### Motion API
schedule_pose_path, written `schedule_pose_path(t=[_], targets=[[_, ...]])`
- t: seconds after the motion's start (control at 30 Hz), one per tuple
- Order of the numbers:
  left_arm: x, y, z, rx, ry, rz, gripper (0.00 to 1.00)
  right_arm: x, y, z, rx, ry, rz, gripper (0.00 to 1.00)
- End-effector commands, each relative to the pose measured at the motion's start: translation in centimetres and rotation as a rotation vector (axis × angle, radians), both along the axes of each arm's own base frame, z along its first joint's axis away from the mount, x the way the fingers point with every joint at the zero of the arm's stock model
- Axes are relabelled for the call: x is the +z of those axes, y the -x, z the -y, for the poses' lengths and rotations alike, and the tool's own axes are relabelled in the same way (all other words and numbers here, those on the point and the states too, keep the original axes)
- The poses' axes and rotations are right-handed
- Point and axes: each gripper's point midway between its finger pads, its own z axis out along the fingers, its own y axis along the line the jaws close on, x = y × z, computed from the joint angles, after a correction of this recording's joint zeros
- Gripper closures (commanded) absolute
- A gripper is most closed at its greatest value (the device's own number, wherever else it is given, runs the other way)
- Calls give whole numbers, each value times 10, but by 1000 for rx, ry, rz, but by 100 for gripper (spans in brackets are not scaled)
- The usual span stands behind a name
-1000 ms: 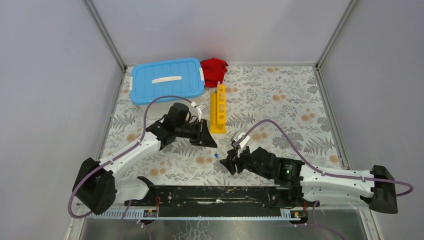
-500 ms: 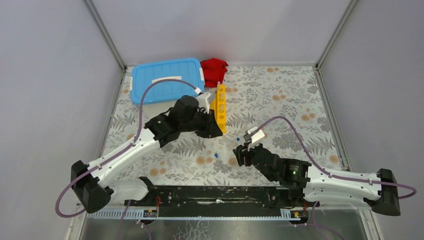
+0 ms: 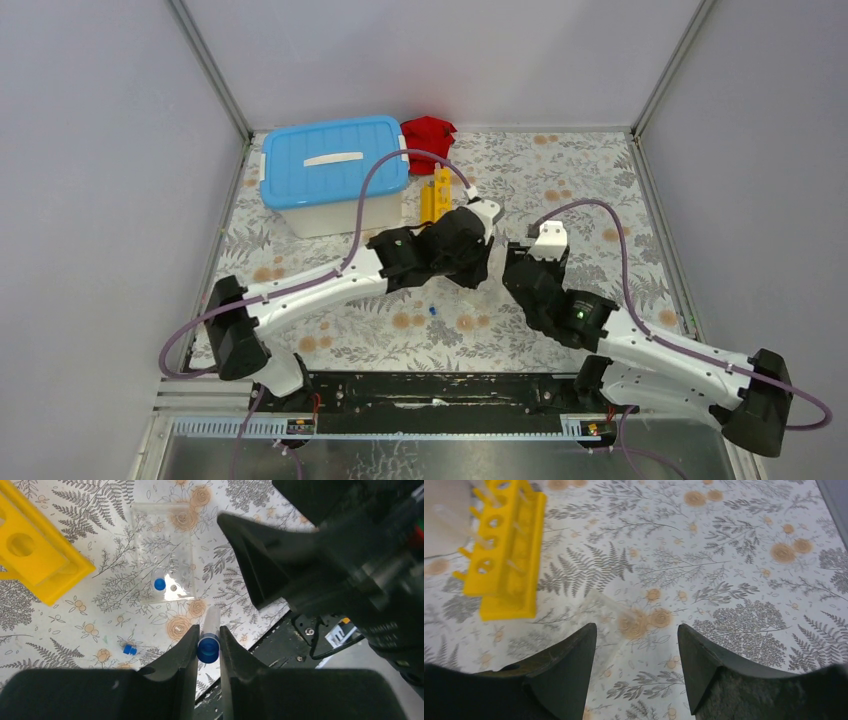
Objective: Organize the chemistry lab equipment
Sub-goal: Insert the test tube into the slot of the test tube rack.
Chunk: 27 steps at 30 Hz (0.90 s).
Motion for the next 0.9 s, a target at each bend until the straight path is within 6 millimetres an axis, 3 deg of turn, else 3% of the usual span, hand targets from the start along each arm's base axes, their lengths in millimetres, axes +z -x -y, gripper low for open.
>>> schedule_pose_path(t=[0.0,0.4,0.67,0.87], targets=[[1,-10,2,21,-69,83,99,9,-28,2,-76,-81,-18,33],[-24,-11,17,7,-170,142,100,-21,-93,70,-271,-314,-139,33],[-43,-13,27,-11,-237,202,100,-53,-107,83,-301,-464,-220,33],[-49,-19,32,0,-255,264,100,-60,-111,82,-293,-495,-221,33]])
